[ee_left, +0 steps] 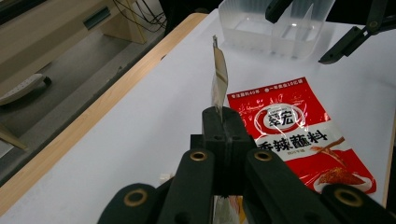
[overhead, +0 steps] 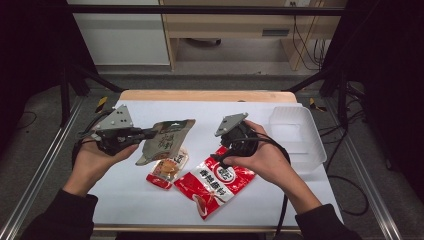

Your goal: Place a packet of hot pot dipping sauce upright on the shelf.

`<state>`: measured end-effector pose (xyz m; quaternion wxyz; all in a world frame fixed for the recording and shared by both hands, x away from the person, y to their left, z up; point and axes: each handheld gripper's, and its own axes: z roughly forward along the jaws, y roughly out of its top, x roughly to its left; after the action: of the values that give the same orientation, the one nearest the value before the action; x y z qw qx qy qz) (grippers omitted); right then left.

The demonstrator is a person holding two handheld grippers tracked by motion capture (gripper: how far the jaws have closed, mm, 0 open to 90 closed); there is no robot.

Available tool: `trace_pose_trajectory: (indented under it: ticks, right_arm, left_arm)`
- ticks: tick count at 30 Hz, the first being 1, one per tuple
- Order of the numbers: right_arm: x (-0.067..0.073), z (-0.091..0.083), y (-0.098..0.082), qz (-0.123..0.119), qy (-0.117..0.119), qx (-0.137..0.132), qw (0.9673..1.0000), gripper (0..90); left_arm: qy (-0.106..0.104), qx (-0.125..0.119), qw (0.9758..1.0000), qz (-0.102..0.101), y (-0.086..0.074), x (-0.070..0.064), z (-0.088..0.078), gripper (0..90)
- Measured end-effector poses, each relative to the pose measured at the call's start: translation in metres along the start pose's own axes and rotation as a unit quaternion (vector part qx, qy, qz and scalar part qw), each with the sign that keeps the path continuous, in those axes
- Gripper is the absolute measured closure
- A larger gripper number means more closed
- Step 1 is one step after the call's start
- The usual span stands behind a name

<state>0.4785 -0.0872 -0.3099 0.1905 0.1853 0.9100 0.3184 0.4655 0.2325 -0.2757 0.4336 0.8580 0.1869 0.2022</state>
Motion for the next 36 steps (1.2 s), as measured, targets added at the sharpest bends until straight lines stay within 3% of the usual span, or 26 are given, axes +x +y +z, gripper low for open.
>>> trace_pose_trajectory:
  ticks: [11, 19, 24, 31, 33, 35, 36]
  right_arm:
    - [-0.015, 0.000, 0.006, -0.012, 0.013, 0.002, 0.9998, 14.7]
    - [-0.023, 0.004, 0.014, -0.034, 0.019, 0.010, 0.9992, 14.3]
    - [-0.027, 0.011, 0.018, -0.045, 0.016, 0.002, 0.9988, 16.3]
    - [-0.021, 0.016, 0.017, -0.076, 0.032, 0.001, 0.9966, 24.0]
    - [-0.018, 0.017, 0.015, -0.081, 0.039, 0.003, 0.9959, 32.9]
    - [-0.017, 0.018, 0.014, -0.084, 0.041, 0.006, 0.9956, 35.6]
    - [-0.016, 0.019, 0.011, -0.089, 0.046, 0.011, 0.9949, 43.6]
  left_arm:
    - [-0.022, 0.009, 0.9995, 0.020, 0.014, 0.002, 0.011, 90.0]
    - [-0.049, 0.021, 0.9979, 0.036, 0.022, 0.001, 0.034, 90.0]
    - [-0.068, 0.021, 0.9966, 0.042, 0.026, -0.005, 0.044, 90.0]
    - [-0.081, 0.016, 0.9952, 0.052, 0.033, -0.017, 0.051, 90.0]
    - [-0.084, 0.014, 0.9949, 0.054, 0.035, -0.020, 0.052, 90.0]
    - [-0.087, 0.011, 0.9945, 0.057, 0.037, -0.023, 0.053, 90.0]
    - [-0.089, 0.010, 0.9943, 0.059, 0.038, -0.025, 0.054, 90.0]
